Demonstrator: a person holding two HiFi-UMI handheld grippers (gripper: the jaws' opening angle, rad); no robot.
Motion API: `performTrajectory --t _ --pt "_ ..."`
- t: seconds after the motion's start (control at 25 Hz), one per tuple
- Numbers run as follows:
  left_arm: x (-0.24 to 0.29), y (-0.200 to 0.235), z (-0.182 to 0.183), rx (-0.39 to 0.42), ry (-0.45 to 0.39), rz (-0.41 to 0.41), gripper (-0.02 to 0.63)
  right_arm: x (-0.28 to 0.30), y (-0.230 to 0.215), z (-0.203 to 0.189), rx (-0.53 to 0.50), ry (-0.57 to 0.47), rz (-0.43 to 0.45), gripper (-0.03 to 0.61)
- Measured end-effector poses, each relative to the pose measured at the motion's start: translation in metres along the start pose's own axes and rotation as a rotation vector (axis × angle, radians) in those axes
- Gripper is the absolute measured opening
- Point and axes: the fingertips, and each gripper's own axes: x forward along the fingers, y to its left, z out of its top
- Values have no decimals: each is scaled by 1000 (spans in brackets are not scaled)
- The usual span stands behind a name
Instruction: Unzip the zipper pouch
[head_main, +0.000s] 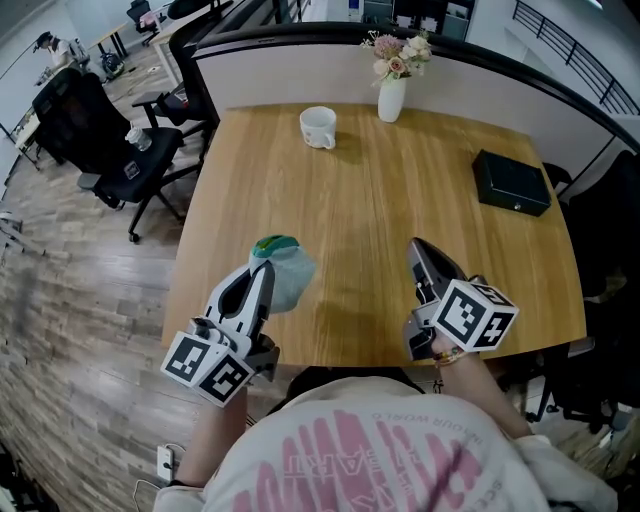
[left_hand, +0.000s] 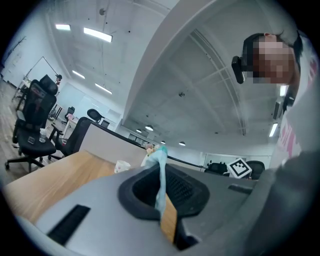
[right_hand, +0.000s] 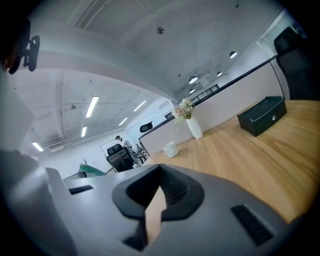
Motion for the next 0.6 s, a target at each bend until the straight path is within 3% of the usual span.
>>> performTrajectory --t 0.6 --pt "6 -46 17 9 -57 39 8 -16 -20 2 -48 111 55 -3"
